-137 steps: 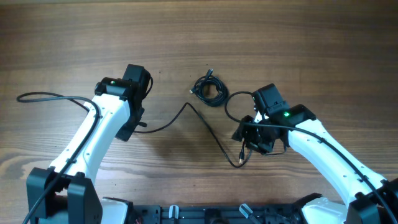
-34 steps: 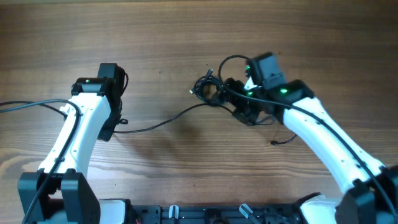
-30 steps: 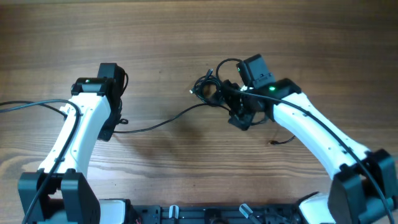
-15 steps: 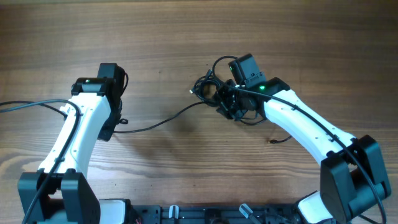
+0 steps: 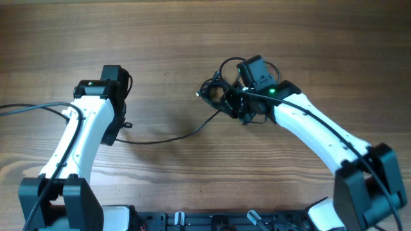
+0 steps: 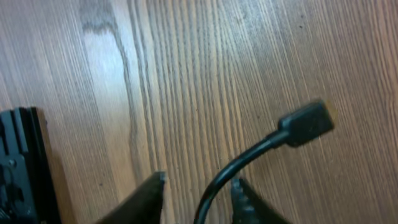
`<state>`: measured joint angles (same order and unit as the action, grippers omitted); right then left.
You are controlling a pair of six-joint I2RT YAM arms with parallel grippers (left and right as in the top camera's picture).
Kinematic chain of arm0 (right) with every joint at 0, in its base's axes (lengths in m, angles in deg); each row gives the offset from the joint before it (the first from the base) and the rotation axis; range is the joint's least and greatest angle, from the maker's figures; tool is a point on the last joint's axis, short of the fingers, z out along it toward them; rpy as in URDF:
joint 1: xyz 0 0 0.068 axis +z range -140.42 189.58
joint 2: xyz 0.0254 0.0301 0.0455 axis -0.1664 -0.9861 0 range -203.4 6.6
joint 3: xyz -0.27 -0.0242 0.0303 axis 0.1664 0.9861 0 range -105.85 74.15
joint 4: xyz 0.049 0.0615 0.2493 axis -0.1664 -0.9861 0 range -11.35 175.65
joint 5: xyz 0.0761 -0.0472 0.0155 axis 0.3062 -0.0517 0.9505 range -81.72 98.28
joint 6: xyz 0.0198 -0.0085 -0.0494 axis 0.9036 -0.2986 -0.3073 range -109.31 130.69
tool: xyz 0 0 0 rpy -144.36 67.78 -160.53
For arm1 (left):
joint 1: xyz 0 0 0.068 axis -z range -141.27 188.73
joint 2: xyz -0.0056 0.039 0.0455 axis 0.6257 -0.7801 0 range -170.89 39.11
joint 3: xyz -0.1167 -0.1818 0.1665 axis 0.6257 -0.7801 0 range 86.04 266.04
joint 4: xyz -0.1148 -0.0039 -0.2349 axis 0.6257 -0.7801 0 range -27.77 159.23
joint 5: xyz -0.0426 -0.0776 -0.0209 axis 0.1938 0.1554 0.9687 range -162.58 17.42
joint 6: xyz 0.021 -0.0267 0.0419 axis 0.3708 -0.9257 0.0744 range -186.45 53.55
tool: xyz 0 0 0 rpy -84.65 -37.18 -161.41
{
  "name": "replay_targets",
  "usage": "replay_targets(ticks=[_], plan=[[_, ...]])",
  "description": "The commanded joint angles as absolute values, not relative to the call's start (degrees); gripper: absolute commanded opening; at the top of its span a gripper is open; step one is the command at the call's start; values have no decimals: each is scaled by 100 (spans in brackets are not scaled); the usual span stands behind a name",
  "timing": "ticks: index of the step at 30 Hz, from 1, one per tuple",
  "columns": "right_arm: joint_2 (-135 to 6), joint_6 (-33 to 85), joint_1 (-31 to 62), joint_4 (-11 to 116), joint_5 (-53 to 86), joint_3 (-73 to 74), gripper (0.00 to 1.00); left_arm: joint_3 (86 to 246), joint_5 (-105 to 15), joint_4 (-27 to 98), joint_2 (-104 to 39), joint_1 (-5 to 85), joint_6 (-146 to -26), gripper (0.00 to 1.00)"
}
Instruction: Untangle cables
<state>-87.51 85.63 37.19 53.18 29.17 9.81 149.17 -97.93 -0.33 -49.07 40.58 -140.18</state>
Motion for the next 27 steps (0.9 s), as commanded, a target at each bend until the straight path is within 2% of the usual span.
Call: replay_targets(ticks=[1, 2, 3, 4, 5, 12, 15, 27], plan=[[-7800, 8447, 3704, 5045, 2200, 879, 4, 14882, -9917, -40, -4942, 4021, -14014, 54], [-7525, 8434, 3704, 4911, 1948, 879, 4, 14882, -9915, -40, -4942, 4021, -14014, 69], [-7271, 8412, 3704, 4831, 1793, 879, 5, 14882, -9897, -40, -4942, 4021, -14014, 78], [-7064, 8414, 3704, 4791, 1723, 879, 4, 14882, -9897, -40, -4942, 4021, -14014, 87], [-6873, 8417, 3704, 4780, 1726, 879, 4, 14882, -9897, -40, -4942, 4021, -14014, 91], [-6277, 8410, 3704, 4815, 1778, 879, 4, 14882, -9897, -42, -4942, 4021, -14014, 96], [-6222, 8124, 3704, 5198, 2091, 879, 4, 14882, -9900, -42, -4942, 4021, -14014, 96], [-6216, 8334, 3704, 6677, 2877, 874, 4, 14882, -9900, -44, -4942, 4021, -14014, 100]])
